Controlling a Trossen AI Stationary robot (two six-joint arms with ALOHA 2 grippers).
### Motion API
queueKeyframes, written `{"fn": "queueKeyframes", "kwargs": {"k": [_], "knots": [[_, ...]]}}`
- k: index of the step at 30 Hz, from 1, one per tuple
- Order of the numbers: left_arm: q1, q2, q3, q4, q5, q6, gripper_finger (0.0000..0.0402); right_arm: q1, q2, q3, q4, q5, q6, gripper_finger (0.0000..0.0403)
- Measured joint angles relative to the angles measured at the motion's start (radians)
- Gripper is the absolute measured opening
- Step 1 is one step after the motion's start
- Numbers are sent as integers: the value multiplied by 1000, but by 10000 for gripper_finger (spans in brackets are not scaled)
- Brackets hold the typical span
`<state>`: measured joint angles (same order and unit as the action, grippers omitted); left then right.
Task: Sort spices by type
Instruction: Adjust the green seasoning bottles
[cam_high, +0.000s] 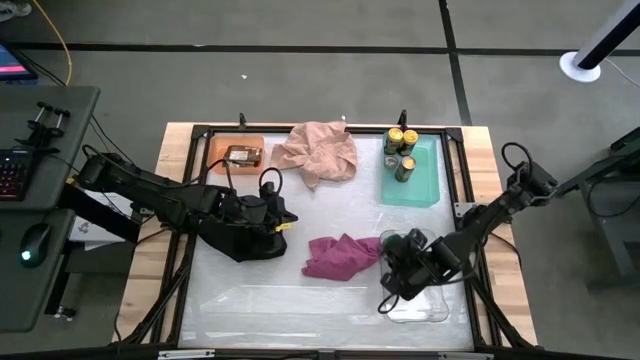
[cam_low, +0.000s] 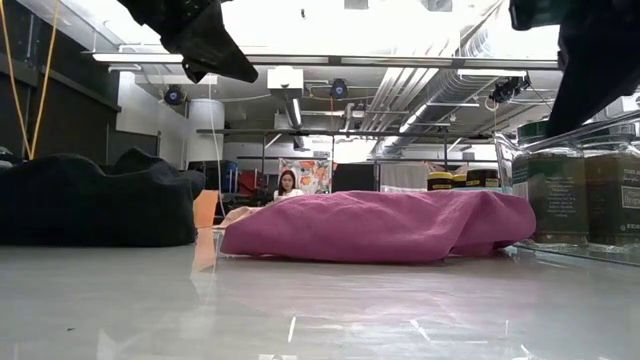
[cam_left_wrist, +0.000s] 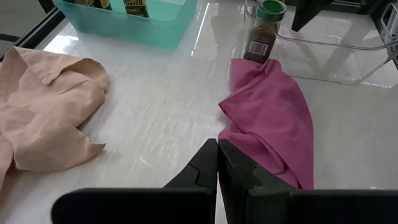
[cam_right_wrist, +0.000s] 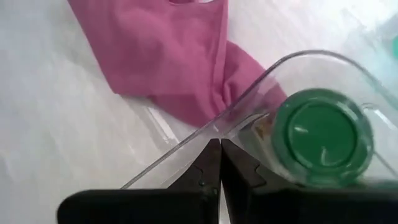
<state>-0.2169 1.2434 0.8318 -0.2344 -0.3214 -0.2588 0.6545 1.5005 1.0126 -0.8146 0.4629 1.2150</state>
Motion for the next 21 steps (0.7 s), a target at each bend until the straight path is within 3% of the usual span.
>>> {"fn": "queueKeyframes", "kwargs": {"k": [21], "knots": [[0, 0, 0, 0, -1, -1, 0, -22, 0, 0, -124, -57, -23, 0]]}}
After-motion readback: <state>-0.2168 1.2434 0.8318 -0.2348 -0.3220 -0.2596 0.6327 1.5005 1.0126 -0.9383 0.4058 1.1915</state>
